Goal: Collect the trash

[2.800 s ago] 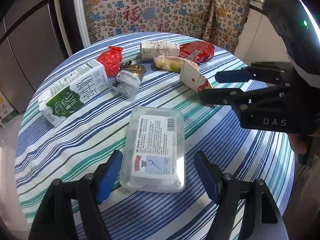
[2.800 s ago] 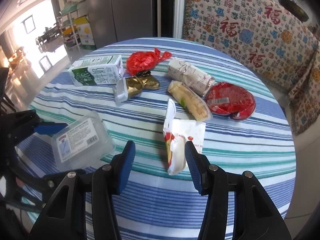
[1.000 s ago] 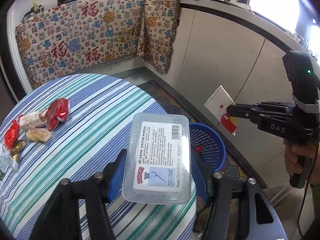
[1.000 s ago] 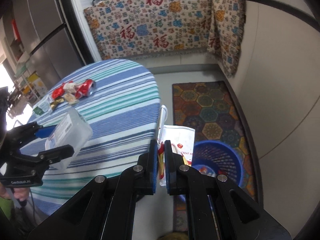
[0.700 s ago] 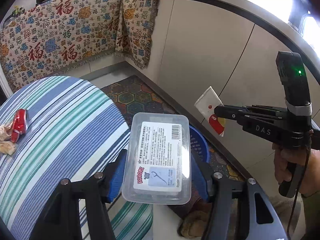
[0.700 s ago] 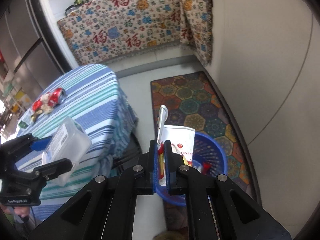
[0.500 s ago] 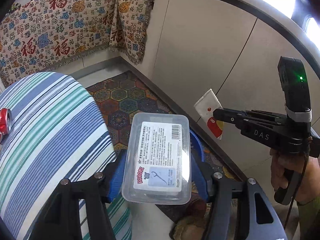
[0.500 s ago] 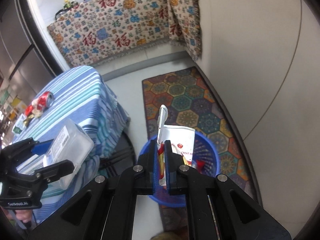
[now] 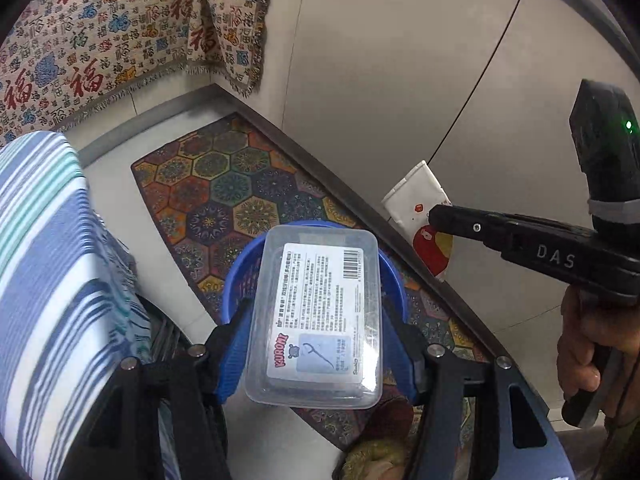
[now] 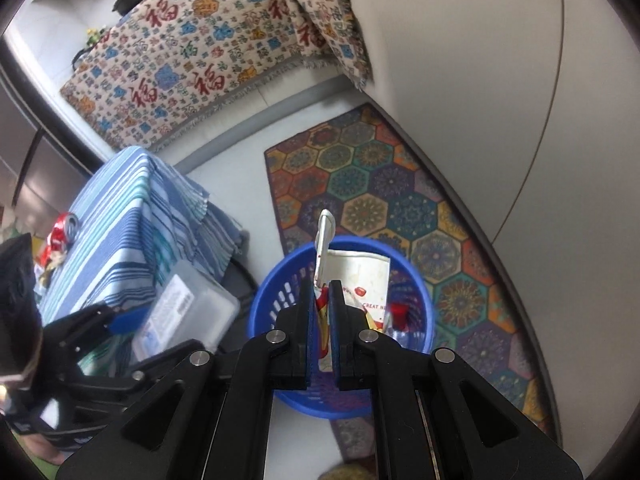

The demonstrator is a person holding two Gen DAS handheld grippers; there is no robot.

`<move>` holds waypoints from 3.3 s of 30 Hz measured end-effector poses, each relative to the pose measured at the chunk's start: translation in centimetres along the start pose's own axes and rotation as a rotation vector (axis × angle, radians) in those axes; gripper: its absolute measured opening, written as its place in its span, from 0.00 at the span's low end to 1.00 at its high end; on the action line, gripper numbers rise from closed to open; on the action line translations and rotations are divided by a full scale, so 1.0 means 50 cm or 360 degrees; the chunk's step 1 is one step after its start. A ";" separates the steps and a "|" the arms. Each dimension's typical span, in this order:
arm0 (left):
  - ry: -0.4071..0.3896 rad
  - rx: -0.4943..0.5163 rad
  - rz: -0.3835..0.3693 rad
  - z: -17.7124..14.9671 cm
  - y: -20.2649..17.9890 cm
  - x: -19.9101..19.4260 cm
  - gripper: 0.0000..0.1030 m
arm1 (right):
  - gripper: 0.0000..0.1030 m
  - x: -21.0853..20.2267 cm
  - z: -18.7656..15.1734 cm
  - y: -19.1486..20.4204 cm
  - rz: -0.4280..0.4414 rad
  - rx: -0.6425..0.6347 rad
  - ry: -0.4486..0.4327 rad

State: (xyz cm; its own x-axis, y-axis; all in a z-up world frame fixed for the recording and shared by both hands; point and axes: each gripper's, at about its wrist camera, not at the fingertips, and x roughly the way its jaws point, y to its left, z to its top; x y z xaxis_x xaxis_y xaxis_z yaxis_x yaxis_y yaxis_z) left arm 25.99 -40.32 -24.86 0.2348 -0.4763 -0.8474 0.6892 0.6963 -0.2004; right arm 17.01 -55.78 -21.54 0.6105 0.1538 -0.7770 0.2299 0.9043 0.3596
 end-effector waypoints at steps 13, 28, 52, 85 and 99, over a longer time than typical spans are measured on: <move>0.0081 -0.0034 -0.0037 -0.001 0.001 0.125 0.68 | 0.45 0.002 0.013 -0.039 -0.0002 0.0154 -0.0072; -0.0163 -0.0025 -0.0075 -0.047 -0.006 -0.150 0.68 | 0.79 -0.082 0.024 0.065 -0.0216 -0.0161 -0.0357; -0.0255 -0.0495 0.0553 -0.315 0.362 -0.417 0.70 | 0.96 -0.006 -0.085 0.587 0.0073 -0.0907 -0.0272; -0.0249 -0.0553 0.0705 -0.380 0.488 -0.430 0.72 | 0.96 0.091 -0.164 0.720 0.0088 -0.1063 -0.0083; -0.0348 -0.0595 0.0501 -0.416 0.521 -0.506 0.72 | 0.96 0.101 -0.174 0.741 0.0103 -0.1106 -0.0079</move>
State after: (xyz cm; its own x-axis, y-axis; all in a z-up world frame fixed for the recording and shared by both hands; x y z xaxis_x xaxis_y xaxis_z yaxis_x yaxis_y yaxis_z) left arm 23.74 1.02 -18.88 0.5555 -0.2862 -0.7807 0.2803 0.9484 -0.1482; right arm 22.04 -18.04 -16.64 0.6445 0.2128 -0.7344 -0.3360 0.9416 -0.0221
